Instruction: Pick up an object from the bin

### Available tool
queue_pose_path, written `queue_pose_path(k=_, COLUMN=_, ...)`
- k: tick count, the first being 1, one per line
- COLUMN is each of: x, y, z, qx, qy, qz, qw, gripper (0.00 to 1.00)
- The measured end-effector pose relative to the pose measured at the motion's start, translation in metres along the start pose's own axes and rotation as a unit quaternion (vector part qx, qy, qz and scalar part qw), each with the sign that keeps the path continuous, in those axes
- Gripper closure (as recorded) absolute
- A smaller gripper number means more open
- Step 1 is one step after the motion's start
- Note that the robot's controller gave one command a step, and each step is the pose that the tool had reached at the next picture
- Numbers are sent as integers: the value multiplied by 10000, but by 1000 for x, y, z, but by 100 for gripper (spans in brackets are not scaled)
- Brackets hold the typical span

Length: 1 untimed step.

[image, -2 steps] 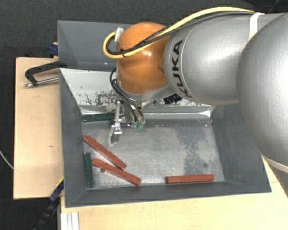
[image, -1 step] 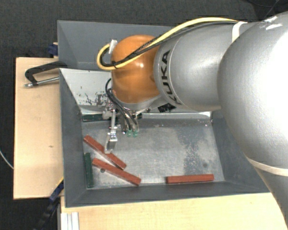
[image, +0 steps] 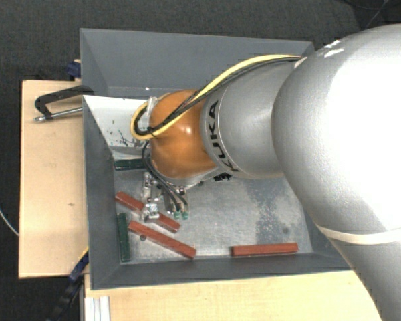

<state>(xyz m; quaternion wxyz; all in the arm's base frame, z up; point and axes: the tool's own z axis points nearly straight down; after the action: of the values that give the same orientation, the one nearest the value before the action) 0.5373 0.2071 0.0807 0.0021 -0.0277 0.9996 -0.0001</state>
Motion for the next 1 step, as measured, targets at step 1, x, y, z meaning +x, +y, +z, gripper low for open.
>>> queue_pose_path(k=1, x=0, y=0, z=0, qx=0, qy=0, qz=1, qw=10000, gripper=100)
